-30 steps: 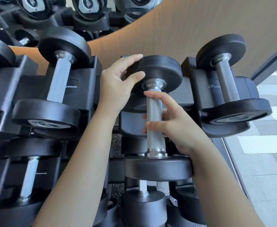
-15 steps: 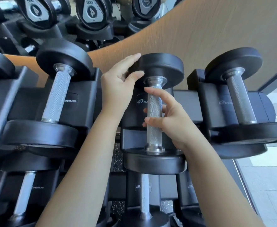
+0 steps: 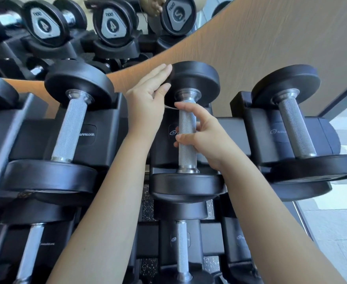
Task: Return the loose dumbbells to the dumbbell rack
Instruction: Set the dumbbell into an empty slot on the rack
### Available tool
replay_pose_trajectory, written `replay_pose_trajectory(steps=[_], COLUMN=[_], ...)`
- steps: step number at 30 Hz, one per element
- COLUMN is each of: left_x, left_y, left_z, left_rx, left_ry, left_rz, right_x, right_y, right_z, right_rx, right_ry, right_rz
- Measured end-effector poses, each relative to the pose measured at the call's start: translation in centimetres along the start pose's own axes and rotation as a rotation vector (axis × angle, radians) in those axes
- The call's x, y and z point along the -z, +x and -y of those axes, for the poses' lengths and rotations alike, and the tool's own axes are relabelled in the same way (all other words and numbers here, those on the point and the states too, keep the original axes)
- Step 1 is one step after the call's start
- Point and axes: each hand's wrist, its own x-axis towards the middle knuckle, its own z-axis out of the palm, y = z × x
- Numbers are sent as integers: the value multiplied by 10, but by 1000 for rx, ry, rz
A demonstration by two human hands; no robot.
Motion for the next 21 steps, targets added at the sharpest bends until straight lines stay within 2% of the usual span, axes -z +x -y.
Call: replay_pose_trajectory(steps=[6,11,15,21], left_x=[14,17,17,27], left_y=[-16,-21,-33,-68], left_z=[0,2,-4,-13], left_rx=[32,13,27,58], left_ry=[-61,67,103,57], left_rz=[88,165,234,251], right_x=[-3,0,6,15], right_y=[2,6,12,-9], right_z=[1,0,-1,0], right_rx=[-3,-24,-117,-113], right_ry=[-37,-44,-21,-121], right_rz=[-14,9,4,-6])
